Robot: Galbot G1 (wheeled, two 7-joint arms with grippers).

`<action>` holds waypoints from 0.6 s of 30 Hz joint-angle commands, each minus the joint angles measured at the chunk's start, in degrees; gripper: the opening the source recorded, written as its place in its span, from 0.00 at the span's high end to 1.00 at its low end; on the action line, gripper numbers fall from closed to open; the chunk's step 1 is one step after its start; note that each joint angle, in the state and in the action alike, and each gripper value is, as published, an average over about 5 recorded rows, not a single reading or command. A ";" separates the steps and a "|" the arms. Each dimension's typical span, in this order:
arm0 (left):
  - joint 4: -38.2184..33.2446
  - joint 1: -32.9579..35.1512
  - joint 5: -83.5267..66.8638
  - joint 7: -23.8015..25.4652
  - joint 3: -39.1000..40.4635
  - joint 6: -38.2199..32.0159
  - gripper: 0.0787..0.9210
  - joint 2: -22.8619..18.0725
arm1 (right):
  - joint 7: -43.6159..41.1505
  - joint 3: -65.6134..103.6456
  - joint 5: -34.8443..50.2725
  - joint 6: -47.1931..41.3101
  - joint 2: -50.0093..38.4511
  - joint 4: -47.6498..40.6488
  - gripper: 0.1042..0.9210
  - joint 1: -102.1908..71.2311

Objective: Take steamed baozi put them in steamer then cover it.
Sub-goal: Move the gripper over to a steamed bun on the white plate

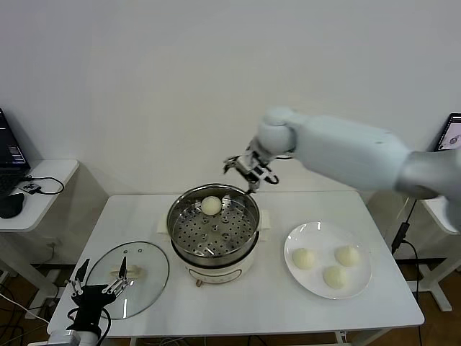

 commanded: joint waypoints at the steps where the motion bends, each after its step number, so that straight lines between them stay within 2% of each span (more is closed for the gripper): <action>1: -0.52 -0.17 0.00 0.03 -0.06 0.25 0.12 0.28 | -1.45 -0.96 2.64 -13.38 -22.26 16.32 0.12 -2.10; 8: -0.07 -0.63 -0.15 0.18 -1.12 0.62 0.12 0.98 | -1.13 -0.19 -3.35 -13.25 -25.30 16.31 0.12 -11.41; 18: 0.14 -0.84 -0.01 0.16 -1.56 0.97 0.12 0.84 | 0.93 9.72 -8.44 -13.32 -20.29 10.01 0.12 -26.44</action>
